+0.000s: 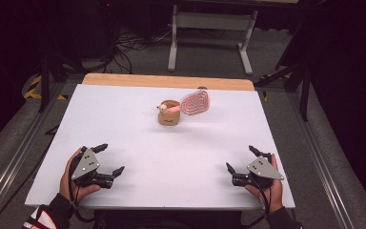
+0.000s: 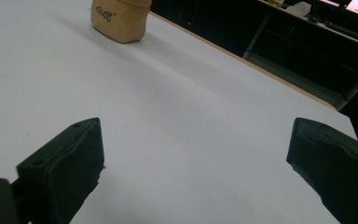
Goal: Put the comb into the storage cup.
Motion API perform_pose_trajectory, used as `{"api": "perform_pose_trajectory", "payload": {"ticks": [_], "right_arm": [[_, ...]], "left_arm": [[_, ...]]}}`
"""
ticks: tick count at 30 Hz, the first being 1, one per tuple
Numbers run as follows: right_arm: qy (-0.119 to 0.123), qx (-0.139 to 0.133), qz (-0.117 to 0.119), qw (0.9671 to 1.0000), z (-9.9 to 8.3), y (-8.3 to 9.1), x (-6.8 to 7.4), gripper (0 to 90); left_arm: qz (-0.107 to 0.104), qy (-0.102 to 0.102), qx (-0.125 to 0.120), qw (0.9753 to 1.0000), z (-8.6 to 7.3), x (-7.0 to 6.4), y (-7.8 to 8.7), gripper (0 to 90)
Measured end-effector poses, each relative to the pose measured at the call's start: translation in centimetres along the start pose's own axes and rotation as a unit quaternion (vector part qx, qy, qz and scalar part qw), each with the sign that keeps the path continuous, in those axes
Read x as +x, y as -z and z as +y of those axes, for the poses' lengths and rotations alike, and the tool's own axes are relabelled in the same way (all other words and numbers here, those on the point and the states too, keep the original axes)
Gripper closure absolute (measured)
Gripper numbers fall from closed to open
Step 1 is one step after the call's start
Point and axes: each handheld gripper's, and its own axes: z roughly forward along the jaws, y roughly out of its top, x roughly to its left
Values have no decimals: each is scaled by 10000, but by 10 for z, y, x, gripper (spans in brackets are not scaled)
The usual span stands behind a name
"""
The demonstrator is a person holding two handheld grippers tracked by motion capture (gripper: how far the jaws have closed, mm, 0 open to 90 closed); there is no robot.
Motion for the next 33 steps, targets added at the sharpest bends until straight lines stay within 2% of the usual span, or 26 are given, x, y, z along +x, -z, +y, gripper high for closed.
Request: {"api": "perform_pose_trajectory", "payload": {"ticks": [5,20,33], "right_arm": [[-87,-143,-45,9998,2,5,-3,43],[45,-125,-123,9998,6,5,2,43],[-22,-149,-107,9998,5,6,1,43]], "left_arm": [[-14,-42,-3,10000,1,-2,-2,66],[-24,-58,15,10000,0,-2,-1,66],[-38,-9,15,10000,0,-2,-4,66]]}}
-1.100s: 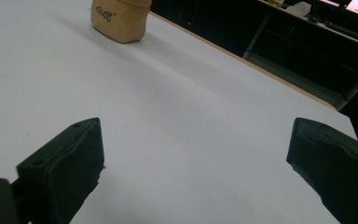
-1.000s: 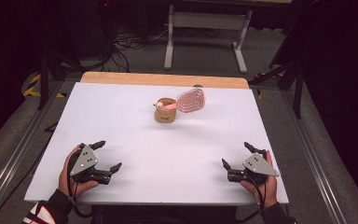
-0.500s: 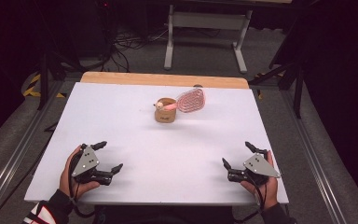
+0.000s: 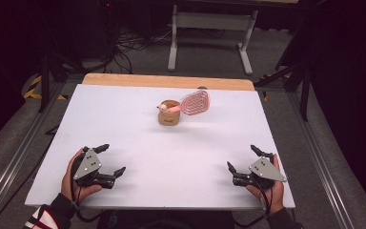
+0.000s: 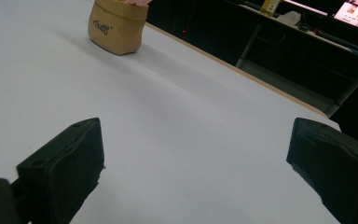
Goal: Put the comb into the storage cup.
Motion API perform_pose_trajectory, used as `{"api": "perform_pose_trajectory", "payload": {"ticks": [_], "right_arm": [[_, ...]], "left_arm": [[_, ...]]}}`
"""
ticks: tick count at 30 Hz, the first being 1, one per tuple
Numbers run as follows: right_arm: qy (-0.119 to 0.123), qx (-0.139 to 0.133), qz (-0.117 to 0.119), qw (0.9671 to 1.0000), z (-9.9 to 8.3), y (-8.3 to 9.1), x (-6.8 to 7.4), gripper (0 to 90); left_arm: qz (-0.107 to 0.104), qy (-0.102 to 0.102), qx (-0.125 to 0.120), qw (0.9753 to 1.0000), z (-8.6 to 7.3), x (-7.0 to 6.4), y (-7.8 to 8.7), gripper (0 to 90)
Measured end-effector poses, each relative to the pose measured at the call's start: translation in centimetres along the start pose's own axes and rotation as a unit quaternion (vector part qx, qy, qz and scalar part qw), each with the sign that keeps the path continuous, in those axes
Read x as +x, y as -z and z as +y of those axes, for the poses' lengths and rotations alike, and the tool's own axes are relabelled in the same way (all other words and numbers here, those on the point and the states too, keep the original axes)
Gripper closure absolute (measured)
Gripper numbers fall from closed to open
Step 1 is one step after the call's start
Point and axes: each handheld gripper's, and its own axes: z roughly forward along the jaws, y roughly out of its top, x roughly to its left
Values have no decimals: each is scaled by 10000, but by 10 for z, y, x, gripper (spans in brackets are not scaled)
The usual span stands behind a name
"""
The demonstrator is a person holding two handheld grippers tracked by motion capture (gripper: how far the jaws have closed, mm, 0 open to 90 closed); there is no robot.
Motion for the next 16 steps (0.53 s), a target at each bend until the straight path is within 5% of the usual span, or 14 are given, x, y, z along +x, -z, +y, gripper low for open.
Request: {"api": "perform_pose_trajectory", "payload": {"ticks": [16], "right_arm": [[-25,16,12,10000,-2,0,0,43]], "left_arm": [[11,10,26,10000,2,1,-2,66]]}}
